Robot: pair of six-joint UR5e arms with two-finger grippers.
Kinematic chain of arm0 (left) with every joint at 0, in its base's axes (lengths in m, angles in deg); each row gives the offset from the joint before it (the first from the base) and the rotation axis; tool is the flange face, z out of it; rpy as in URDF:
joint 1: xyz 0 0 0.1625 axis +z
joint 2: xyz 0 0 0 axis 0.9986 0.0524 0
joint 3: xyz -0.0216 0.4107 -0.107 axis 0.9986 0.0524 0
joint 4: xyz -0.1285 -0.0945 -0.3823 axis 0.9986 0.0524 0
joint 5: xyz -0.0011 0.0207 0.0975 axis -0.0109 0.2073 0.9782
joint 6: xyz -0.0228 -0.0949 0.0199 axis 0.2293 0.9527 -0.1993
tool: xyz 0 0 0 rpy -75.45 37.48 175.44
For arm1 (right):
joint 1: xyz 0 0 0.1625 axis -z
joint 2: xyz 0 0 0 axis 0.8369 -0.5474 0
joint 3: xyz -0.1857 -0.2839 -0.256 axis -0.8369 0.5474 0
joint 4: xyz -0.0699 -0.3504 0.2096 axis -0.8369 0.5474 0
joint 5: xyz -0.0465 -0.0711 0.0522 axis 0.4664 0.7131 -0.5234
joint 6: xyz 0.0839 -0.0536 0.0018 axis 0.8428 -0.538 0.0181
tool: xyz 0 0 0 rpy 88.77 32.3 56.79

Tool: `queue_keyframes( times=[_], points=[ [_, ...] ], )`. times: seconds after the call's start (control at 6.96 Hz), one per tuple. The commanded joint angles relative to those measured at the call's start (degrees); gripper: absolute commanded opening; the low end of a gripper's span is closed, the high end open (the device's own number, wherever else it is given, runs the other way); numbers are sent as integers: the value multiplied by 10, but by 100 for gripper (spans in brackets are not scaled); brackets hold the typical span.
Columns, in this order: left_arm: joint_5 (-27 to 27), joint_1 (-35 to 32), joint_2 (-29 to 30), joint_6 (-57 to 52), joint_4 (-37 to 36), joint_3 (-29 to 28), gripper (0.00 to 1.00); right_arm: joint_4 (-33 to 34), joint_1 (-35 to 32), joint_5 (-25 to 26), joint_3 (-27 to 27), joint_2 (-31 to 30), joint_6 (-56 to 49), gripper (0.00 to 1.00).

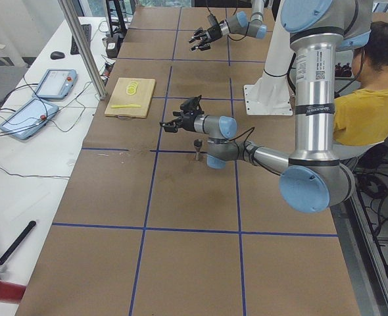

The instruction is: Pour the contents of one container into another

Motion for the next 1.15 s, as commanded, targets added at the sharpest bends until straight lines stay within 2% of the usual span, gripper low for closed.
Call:
queue_keyframes(
  times=[0.0,0.14,0.29,0.43,0.57,0.72,0.86,1.01],
  points=[
    [-229,-160,44,-99,-157,-1,100,0,0,-1,1,0,0,0],
    [-306,-230,63,-162,-267,-1,100,0,0,0,1,0,0,0],
    [-341,-296,84,-236,-345,-5,100,0,0,0,1,0,0,0],
    [-341,-330,89,-307,-391,-19,100,-1,0,0,1,0,0,0],
    [-335,-357,121,-394,-467,-34,100,0,0,0,1,0,0,0],
    [-336,-405,138,-421,-502,-50,100,0,0,0,1,0,-1,0],
    [-341,-452,143,-427,-513,-101,100,-1,0,0,1,0,0,0],
    [-335,-460,139,-425,-524,-139,100,-1,0,0,1,0,0,0]
  ],
)
